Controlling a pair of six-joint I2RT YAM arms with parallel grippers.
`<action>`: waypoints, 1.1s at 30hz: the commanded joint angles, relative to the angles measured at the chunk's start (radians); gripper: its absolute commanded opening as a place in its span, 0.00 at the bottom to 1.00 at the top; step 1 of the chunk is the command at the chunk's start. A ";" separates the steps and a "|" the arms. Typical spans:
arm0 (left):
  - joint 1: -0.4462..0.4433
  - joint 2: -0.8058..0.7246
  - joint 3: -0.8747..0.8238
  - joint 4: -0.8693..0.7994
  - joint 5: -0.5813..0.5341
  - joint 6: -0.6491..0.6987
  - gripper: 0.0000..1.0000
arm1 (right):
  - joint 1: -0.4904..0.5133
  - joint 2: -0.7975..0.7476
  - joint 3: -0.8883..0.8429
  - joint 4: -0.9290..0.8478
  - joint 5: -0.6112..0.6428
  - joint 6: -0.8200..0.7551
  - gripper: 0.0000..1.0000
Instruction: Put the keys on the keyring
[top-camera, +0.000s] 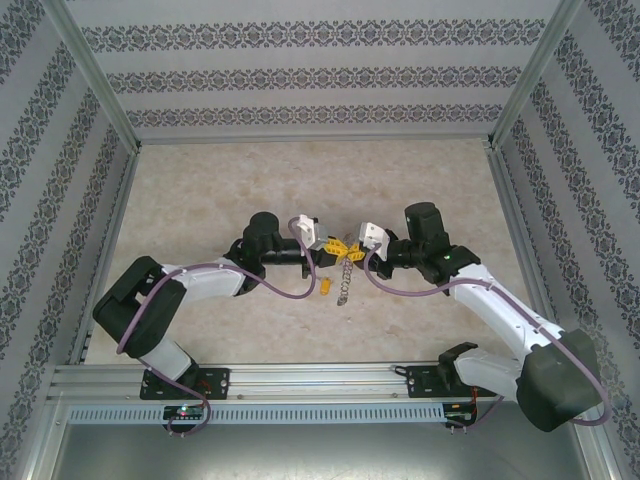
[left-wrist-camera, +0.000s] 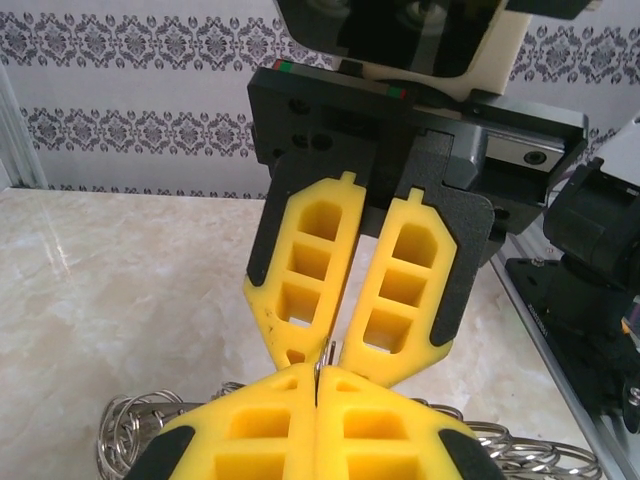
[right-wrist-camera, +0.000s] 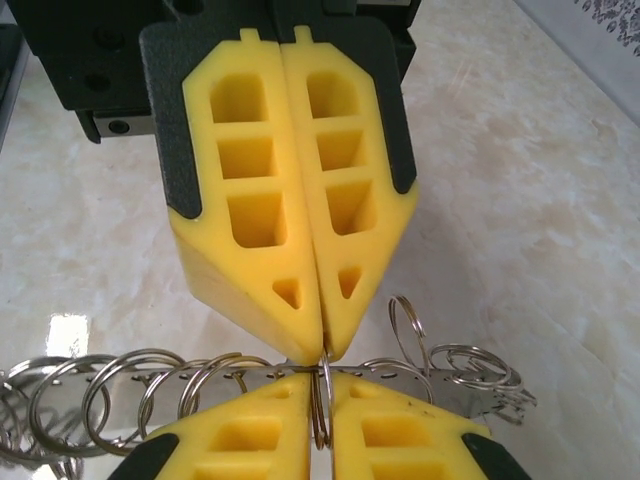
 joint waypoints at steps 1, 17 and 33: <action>-0.008 0.021 -0.016 0.153 0.023 -0.085 0.00 | -0.001 -0.014 -0.014 0.118 -0.054 0.043 0.10; -0.008 -0.060 0.106 -0.501 0.035 0.303 0.26 | 0.003 -0.008 0.054 -0.079 0.002 -0.096 0.00; -0.008 -0.081 0.114 -0.427 0.028 0.269 0.26 | 0.044 0.024 0.080 -0.134 0.042 -0.138 0.00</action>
